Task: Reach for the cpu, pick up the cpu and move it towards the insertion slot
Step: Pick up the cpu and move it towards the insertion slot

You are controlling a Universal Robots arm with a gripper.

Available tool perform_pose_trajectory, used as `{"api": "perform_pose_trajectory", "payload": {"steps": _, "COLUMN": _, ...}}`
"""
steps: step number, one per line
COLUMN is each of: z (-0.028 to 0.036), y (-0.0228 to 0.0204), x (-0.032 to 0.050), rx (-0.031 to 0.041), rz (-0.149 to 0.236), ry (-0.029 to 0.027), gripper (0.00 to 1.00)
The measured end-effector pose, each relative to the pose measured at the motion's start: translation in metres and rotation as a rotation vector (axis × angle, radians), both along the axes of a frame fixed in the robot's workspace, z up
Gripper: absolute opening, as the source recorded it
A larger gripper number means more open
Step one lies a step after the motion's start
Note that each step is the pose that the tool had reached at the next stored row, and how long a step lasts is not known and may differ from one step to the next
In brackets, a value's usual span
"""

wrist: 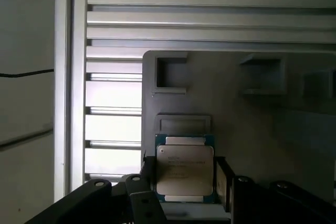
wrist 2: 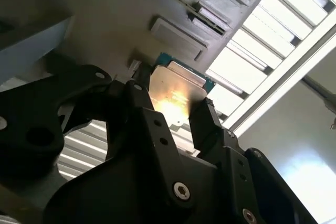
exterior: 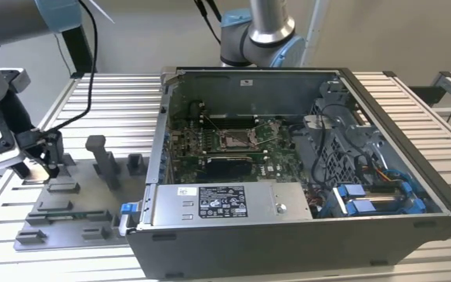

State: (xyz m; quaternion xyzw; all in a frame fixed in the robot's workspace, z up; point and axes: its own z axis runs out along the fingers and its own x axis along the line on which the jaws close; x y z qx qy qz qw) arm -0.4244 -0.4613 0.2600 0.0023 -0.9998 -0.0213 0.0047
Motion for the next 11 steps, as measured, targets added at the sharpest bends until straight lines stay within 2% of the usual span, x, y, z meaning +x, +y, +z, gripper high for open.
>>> {"api": "perform_pose_trajectory", "payload": {"steps": 2, "z": 0.0087, "y": 0.0000, "x": 0.0000, "rx": 0.0001, "rz": 0.000, "ry": 0.0000, "gripper": 0.00}}
{"api": "perform_pose_trajectory", "payload": {"steps": 5, "z": 0.0174, "y": 0.0007, "x": 0.0001, "rx": 0.0001, "rz": 0.000, "ry": -0.0001, "gripper": 0.00}}
{"api": "perform_pose_trajectory", "payload": {"steps": 11, "z": 0.0446, "y": 0.0008, "x": 0.0000, "rx": 0.0001, "rz": 0.000, "ry": -0.0001, "gripper": 0.00}}
